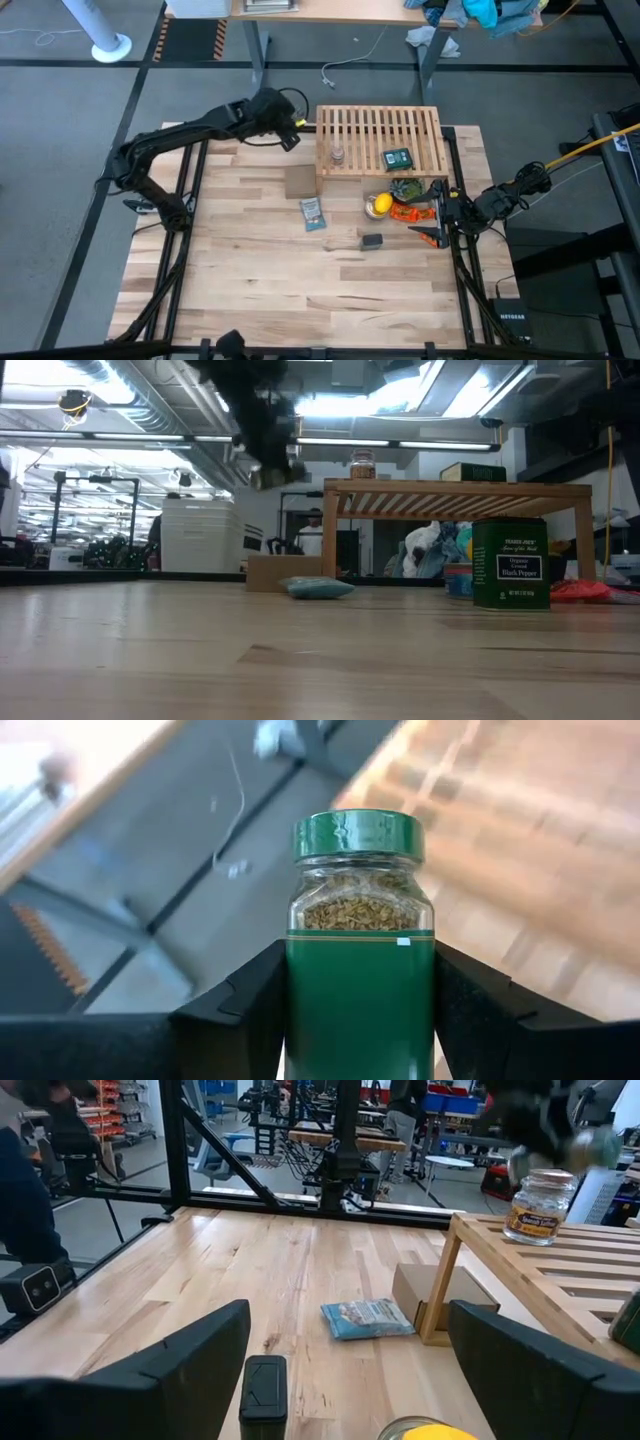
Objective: Shelf spices
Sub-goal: Put the green seasoning bottle on the shelf
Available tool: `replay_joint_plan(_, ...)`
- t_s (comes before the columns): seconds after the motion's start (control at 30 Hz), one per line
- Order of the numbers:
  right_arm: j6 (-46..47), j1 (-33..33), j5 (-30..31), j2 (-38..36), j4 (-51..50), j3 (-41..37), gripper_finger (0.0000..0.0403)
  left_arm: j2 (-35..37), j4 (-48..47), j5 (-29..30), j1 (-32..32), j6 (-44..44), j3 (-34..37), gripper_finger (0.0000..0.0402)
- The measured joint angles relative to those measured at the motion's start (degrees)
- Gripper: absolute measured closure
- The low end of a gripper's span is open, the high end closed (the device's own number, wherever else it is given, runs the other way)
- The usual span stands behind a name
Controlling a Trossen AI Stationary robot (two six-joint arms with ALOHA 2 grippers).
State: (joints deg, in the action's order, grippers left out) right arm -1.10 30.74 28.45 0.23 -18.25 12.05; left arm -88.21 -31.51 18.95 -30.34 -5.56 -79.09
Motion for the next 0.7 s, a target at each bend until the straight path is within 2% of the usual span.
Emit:
replay_joint_plan(0.3,0.02,0.0,-1.29,0.02,-0.61,0.0,0.0059,2.42,14.51,0.14,6.21,0.41,-0.04,0.0214)
replay_joint_plan(0.7,5.22,0.0,-3.64,0.02,-6.37,-0.01,0.0059,-5.2,31.89,0.77,8.17,-0.56,-0.04,0.0214)
